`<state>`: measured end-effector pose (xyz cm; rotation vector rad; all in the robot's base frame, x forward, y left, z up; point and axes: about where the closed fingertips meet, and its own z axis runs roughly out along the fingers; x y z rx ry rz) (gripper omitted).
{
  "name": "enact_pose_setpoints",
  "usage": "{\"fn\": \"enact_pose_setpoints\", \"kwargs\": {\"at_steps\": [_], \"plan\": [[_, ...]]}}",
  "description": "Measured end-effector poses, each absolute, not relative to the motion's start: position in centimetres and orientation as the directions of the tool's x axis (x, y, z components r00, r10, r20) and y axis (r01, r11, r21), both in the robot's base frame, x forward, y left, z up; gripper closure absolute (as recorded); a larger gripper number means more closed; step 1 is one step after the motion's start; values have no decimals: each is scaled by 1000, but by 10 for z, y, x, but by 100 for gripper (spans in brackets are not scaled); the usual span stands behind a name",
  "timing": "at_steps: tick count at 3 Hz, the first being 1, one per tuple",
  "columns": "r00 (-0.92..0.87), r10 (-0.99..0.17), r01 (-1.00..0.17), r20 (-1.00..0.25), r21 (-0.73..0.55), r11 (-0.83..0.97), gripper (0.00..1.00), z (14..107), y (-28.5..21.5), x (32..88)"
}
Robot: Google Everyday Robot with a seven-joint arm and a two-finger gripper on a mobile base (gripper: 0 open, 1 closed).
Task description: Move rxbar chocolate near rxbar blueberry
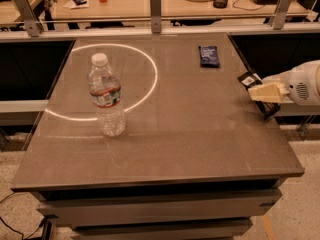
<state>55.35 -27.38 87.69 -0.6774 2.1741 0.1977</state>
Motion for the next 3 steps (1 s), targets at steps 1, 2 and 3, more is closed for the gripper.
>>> {"fn": "enact_pose_setpoints", "kwargs": {"at_steps": [1, 2, 3], "plan": [[-489, -416, -540, -767, -108, 835, 100, 880, -268, 581], [-480, -436, -540, -761, -135, 831, 100, 878, -266, 615], [-485, -450, -529, -750, -158, 834, 100, 879, -270, 649]]}}
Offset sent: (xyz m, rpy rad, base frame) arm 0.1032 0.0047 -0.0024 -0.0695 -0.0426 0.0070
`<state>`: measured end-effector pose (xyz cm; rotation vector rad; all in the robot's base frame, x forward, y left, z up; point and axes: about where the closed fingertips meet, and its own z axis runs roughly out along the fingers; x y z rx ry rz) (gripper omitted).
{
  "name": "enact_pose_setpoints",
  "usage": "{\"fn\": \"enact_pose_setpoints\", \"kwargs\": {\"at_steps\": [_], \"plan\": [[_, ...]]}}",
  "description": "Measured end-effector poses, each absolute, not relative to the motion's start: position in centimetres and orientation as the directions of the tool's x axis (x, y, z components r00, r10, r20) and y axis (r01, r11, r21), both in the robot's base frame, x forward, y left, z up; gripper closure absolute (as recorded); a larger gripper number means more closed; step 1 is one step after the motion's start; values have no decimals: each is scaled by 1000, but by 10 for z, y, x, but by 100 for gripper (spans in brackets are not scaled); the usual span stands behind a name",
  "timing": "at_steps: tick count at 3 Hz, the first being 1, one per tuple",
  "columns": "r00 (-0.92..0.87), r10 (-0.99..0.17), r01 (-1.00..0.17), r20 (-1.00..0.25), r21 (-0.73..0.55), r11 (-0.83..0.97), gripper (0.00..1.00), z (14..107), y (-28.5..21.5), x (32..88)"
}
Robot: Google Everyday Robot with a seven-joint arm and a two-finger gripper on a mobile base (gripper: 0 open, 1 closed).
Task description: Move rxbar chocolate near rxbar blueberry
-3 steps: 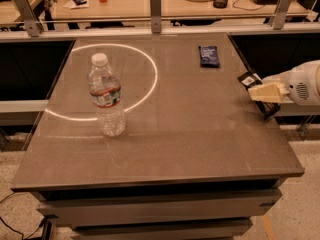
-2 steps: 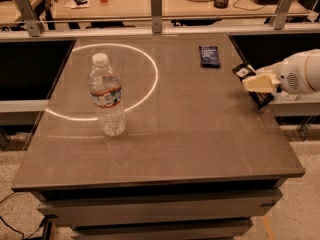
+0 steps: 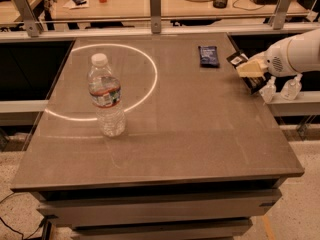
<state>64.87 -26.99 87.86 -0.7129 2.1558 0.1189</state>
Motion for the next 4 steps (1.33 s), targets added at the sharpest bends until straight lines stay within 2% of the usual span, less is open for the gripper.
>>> {"fn": "enact_pose_setpoints", "kwargs": {"at_steps": [2, 4], "plan": [[-497, -444, -506, -746, -167, 846, 100, 885, -271, 701], [-487, -476, -552, -732, -165, 817, 100, 879, -249, 738]]}}
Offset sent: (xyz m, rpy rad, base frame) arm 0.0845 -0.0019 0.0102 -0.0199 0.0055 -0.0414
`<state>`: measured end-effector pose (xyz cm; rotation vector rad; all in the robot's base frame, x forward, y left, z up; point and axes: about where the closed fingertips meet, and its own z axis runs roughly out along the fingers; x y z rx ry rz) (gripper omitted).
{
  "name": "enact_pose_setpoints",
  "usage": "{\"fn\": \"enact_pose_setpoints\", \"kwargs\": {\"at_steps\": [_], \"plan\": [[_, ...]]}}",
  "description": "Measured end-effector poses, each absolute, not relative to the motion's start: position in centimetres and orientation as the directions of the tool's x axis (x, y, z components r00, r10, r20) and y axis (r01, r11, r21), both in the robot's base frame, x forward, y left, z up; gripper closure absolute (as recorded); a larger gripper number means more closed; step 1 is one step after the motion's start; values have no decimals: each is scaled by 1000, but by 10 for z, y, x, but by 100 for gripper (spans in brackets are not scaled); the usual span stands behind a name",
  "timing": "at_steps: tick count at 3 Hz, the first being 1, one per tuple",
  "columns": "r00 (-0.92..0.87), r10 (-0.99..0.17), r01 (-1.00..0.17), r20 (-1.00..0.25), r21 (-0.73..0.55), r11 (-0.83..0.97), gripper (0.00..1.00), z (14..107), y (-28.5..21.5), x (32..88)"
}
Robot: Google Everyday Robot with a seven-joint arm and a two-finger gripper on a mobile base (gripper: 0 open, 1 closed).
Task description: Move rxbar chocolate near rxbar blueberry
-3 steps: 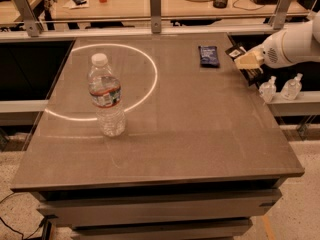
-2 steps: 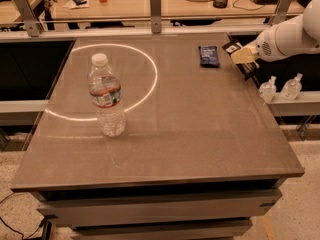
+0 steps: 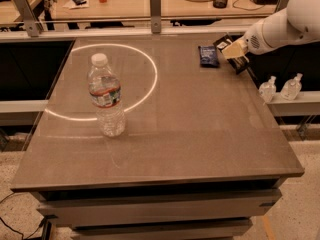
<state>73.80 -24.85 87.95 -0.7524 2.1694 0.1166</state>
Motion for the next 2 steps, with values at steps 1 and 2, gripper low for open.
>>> {"fn": "enact_pose_setpoints", "kwargs": {"at_steps": [1, 2], "plan": [[-494, -493, -583, -716, -147, 799, 100, 868, -238, 745], [-519, -504, -617, -691, -105, 780, 82, 853, -231, 749]]}}
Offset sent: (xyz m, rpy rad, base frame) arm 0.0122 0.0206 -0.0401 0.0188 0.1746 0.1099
